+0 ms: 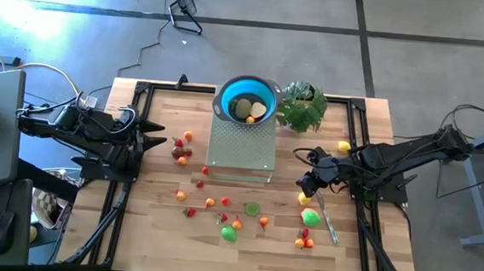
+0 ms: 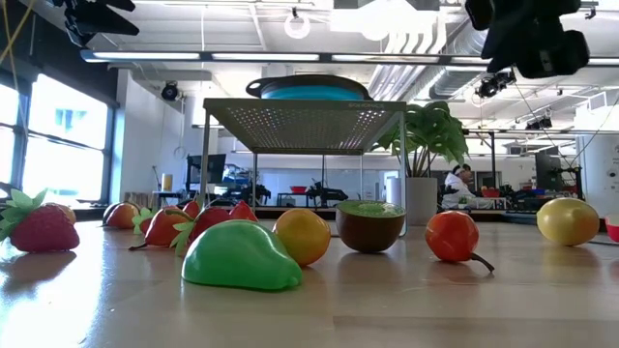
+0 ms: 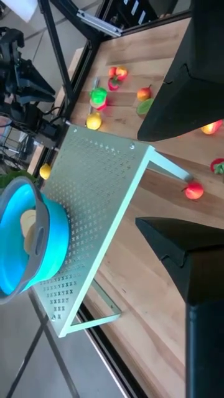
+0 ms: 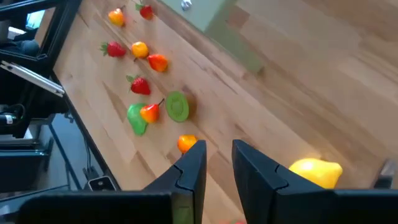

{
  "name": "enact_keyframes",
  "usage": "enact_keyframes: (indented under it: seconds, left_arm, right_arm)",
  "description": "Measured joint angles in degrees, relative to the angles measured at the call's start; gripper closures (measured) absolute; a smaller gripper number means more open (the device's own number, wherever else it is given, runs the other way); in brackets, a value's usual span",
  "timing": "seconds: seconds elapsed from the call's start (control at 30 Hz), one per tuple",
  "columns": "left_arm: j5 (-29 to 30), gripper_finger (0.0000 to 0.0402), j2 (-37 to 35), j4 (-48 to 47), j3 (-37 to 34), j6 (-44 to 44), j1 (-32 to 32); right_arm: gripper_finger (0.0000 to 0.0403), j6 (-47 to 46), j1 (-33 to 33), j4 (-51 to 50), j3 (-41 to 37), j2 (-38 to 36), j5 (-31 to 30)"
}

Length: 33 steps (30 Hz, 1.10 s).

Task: Pick & Place Fruit
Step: Put the yellow lemon in the blue bowl on the shelf

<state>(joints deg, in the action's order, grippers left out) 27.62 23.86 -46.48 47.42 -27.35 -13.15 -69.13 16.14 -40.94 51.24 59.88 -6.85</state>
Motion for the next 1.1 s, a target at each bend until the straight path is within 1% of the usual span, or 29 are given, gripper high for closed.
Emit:
enact_keyframes:
  seconds: [0.17,0.33,0.43,0.67,0.87,0.97,1.1]
  left_arm:
    - [0.0,0.0197,0.0,-0.4,0.0,0.0,0.0]
    - [0.0,0.0197,0.0,-0.4,0.0,0.0,0.0]
    - [0.1,0.0197,0.0,-0.4,0.0,0.0,0.0]
    - [0.1,0.0197,0.0,-0.4,0.0,0.0,0.0]
    - [0.1,0.0197,0.0,-0.4,0.0,0.0,0.0]
    - [0.1,0.0197,0.0,-0.4,0.0,0.0,0.0]
    - [0.3,0.0197,0.0,-0.4,0.0,0.0,0.0]
  right_arm:
    - [0.0334,-0.6,0.0,-0.4,0.0,0.2,1.0]
    - [0.0334,-3.1,0.0,-2.4,0.0,0.2,1.1]
    - [0.0334,-5.9,0.0,-3.0,0.0,0.2,1.3]
    - [0.0334,-15.6,0.3,-5.3,0.0,0.3,1.4]
    - [0.0334,-17.8,1.2,-5.4,0.0,1.6,1.1]
    - [0.0348,-19.6,1.7,-5.0,0.0,2.7,-1.0]
    - [0.0392,-18.9,2.9,-2.7,0.0,4.8,-2.4]
